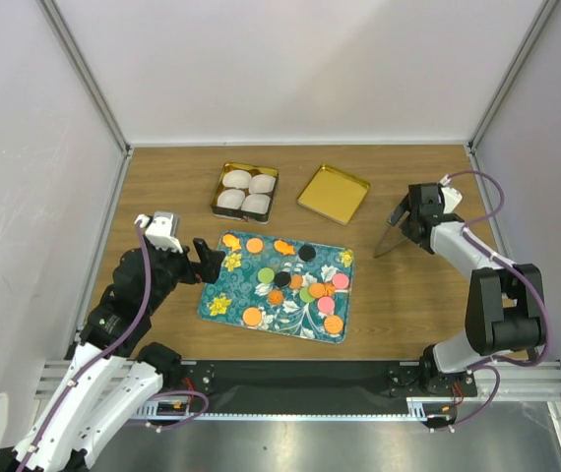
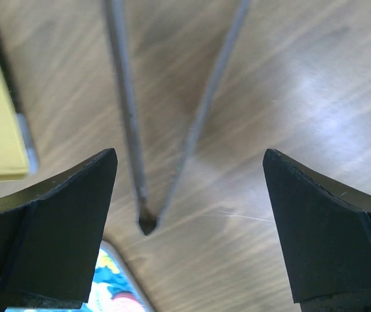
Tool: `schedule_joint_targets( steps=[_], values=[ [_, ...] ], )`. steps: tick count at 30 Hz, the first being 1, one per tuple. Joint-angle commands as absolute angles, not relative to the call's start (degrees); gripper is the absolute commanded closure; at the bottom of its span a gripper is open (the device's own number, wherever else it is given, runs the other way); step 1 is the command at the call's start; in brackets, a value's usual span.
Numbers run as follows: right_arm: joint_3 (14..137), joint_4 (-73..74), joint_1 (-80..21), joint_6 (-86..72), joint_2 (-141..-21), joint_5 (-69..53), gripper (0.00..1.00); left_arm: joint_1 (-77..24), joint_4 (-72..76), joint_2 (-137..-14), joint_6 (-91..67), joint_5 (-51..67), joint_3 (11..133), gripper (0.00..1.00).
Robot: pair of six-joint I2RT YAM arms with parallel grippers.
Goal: Pack the cookies
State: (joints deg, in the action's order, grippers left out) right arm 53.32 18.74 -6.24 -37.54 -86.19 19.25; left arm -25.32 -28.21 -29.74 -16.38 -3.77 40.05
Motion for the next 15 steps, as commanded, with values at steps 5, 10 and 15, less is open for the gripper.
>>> schedule_joint_targets(
  steps=[5,10,15],
  values=[
    [60.55,18.63,-10.37,-42.09,-92.79,24.34,0.0,-25.22,-27.77,-30.06,-15.12,-2.9,40.61,0.0],
    [60.64,17.85,-10.28,-44.91,-95.09,26.28,0.0,-25.22,-27.69,-29.97,-15.12,-2.81,40.43,0.0],
    [63.36,18.11,-10.37,-45.53,-99.65,25.84,0.0,-25.22,-27.6,-30.32,-15.12,-2.55,40.52,0.0]
  ],
)
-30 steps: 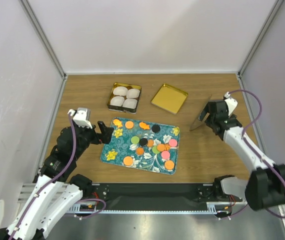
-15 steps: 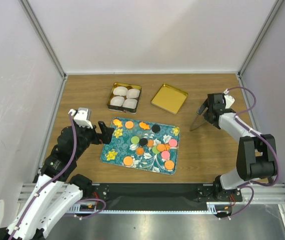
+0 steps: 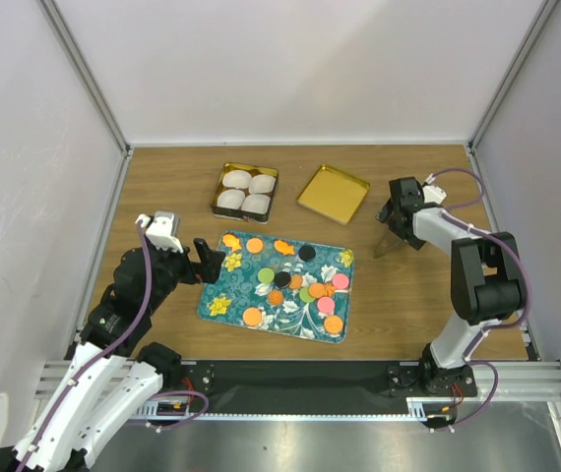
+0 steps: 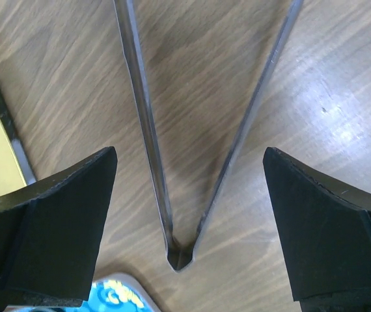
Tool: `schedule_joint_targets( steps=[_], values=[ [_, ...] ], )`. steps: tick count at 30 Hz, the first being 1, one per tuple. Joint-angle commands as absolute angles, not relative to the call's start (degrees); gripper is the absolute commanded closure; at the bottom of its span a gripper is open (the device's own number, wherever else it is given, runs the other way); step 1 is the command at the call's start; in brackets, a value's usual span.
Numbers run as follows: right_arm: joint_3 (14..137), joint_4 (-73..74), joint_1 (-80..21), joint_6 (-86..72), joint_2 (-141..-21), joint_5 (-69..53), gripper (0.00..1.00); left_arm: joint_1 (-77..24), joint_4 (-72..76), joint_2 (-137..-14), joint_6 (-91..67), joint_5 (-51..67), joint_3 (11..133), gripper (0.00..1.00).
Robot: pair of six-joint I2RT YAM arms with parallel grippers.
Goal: Pack the cookies
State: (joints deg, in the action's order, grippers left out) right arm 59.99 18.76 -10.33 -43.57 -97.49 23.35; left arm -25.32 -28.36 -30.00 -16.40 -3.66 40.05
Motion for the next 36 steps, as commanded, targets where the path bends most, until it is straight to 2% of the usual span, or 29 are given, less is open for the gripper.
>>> schedule_joint_targets(
  steps=[1,15,29,33,36],
  values=[
    [63.8,18.02,-10.37,-45.44,-100.45,25.67,0.0,-25.22,-27.6,-30.32,-15.12,-2.64,40.52,0.0],
    [65.74,20.92,-13.36,-46.93,-106.35,31.37,0.03,-25.22,-27.68,-30.59,-15.12,-2.46,40.34,0.0],
    [66.62,20.74,-11.08,-47.73,-109.69,30.67,0.06,-25.22,-27.51,-30.76,-15.12,-2.02,40.25,0.0],
    [67.24,20.83,-11.07,-46.33,-110.22,30.5,0.11,-25.22,-27.51,-30.59,-15.03,-2.11,40.17,0.0],
    [67.85,20.39,-11.16,-44.31,-109.6,29.63,0.2,-25.22,-27.51,-30.67,-15.12,-2.02,40.17,0.0]
  ],
)
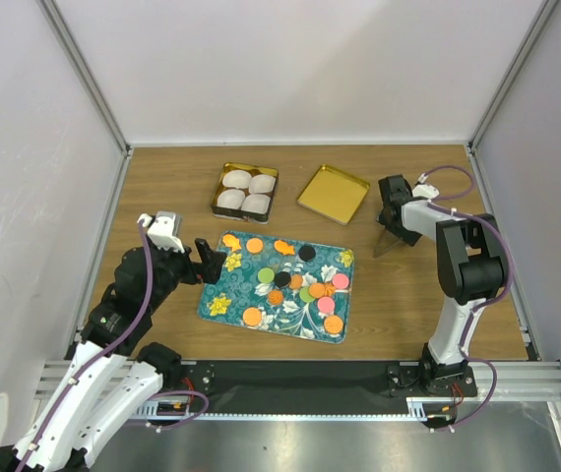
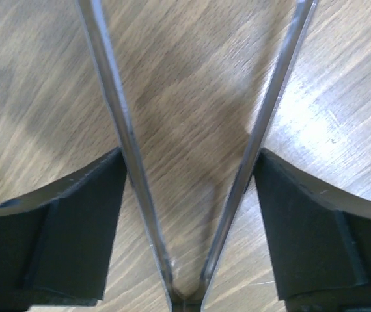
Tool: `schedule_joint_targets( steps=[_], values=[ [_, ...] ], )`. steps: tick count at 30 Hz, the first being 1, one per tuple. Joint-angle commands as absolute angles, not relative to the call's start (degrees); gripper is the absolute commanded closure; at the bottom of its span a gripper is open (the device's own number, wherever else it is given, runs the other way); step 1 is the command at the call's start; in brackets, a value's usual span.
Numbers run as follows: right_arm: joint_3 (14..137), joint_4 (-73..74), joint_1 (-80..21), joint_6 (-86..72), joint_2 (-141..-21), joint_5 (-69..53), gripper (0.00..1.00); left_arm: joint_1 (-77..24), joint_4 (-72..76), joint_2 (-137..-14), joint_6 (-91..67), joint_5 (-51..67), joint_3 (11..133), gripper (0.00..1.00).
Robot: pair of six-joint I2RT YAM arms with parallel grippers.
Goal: Pack the cookies
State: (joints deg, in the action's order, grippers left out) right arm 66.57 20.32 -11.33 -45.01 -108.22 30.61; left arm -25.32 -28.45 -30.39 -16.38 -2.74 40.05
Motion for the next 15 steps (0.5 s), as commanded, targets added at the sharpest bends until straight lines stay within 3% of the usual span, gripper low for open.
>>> schedule_joint_targets(
  steps=[1,9,15],
  values=[
    [68.2,20.48,-11.25,-42.56,-109.25,29.27,0.24,-25.22,-27.51,-30.67,-15.12,-2.02,40.17,0.0],
    [73.56,23.11,-13.45,-29.55,-103.98,28.92,0.42,-25.22,-27.42,-30.67,-15.12,-1.85,40.17,0.0],
    [72.7,23.82,-14.68,-21.54,-101.26,26.81,0.43,-25.22,-27.25,-31.2,-15.03,-1.23,40.17,0.0]
  ],
)
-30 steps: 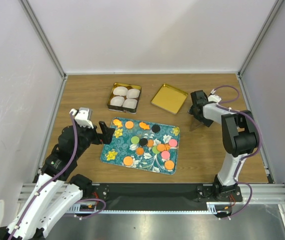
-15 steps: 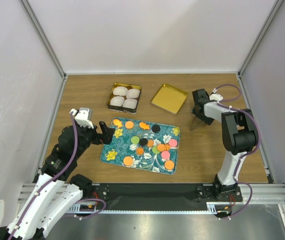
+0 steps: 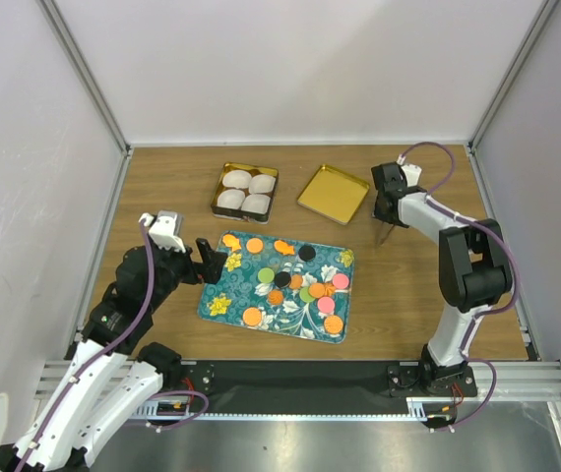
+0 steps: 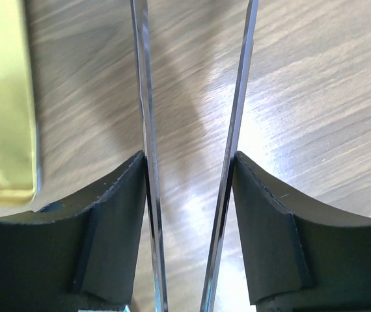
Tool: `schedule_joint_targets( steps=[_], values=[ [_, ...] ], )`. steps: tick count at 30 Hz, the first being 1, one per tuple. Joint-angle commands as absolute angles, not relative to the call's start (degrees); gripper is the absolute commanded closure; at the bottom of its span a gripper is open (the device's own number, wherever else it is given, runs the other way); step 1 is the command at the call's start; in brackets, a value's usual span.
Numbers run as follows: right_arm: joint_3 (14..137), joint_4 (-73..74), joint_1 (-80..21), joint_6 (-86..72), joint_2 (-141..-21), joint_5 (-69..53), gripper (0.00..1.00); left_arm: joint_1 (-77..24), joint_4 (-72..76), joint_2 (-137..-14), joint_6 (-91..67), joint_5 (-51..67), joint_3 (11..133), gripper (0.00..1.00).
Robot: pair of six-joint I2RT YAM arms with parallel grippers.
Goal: Pack the cookies
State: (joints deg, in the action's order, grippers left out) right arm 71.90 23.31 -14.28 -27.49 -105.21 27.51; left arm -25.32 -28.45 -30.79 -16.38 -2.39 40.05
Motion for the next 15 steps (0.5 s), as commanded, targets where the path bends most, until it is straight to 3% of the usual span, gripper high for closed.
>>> schedule_joint_targets(
  steps=[1,6,15],
  values=[
    [71.82,23.3,-14.76,-21.01,-100.55,25.85,0.43,-25.22,-27.25,-31.2,-15.12,-1.23,40.17,0.0],
    [70.84,24.34,-14.68,-19.95,-97.04,20.22,0.48,-25.22,-27.16,-30.94,-15.12,-1.41,40.08,0.0],
    [70.57,29.87,-15.47,-19.16,-89.3,9.14,0.49,-25.22,-27.25,-30.68,-15.12,-1.23,40.08,0.0]
  ],
)
